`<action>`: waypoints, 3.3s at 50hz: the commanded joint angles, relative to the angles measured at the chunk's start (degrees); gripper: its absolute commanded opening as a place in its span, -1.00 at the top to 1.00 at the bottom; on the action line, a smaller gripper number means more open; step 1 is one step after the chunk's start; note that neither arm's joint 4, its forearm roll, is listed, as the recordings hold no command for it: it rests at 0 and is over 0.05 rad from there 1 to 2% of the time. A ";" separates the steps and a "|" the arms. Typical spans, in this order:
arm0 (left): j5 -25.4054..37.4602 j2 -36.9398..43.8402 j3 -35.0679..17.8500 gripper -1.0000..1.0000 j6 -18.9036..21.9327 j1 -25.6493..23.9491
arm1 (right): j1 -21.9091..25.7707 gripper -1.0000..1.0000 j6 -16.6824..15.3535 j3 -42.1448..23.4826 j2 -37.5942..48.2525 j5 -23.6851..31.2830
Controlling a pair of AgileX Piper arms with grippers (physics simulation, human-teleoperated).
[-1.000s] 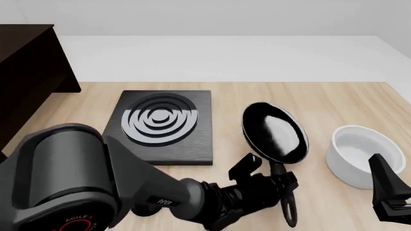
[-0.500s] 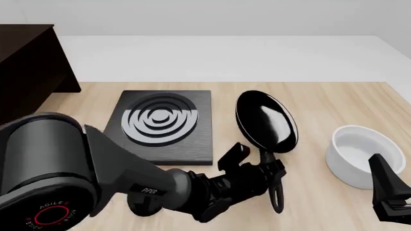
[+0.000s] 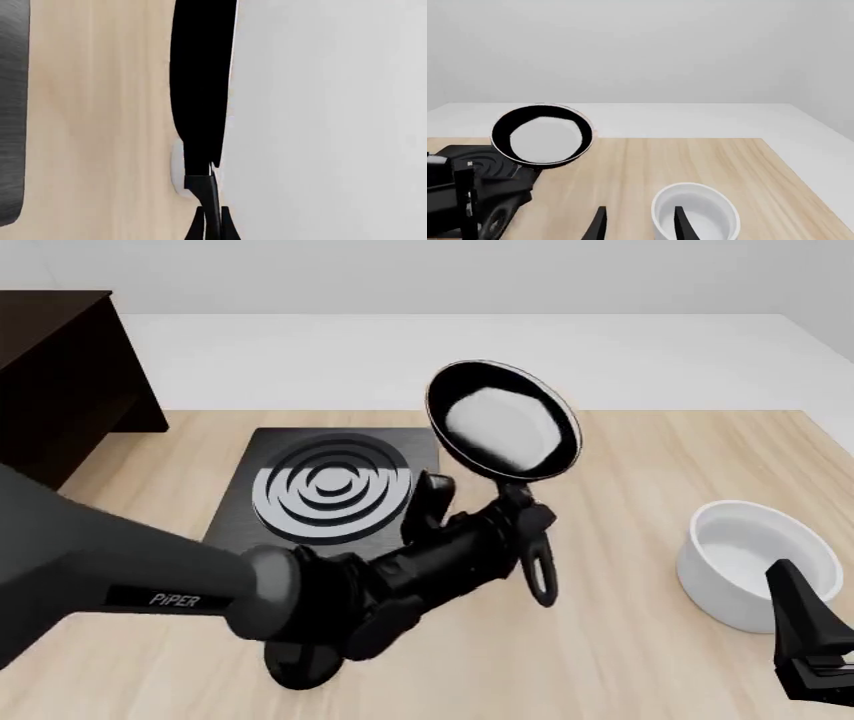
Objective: Put the frying pan under the cabinet shelf.
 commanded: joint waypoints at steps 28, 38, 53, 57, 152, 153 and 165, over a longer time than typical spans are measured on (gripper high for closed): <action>-7.80 -16.36 8.76 1.00 -16.72 22.94 | 0.00 -1.00 0.00 0.00 0.00 0.00; -3.97 -21.55 12.87 1.00 -17.46 29.61 | 0.00 -1.00 0.00 0.00 0.00 0.00; 3.70 -30.01 17.65 1.00 -18.52 33.32 | 0.00 -1.00 0.00 0.00 0.00 0.00; 13.00 -32.00 15.88 1.00 -16.03 32.67 | 0.00 -1.00 0.00 0.00 0.00 0.00; 6.82 -28.56 28.92 1.00 -33.57 44.60 | 0.00 -1.00 0.00 0.00 0.00 0.00; 5.62 -27.38 28.65 1.00 -34.14 44.48 | 0.00 -1.00 0.00 0.00 0.00 0.00; 1.59 -20.36 26.41 1.00 -34.03 45.77 | 0.00 -1.00 0.00 0.00 0.00 0.00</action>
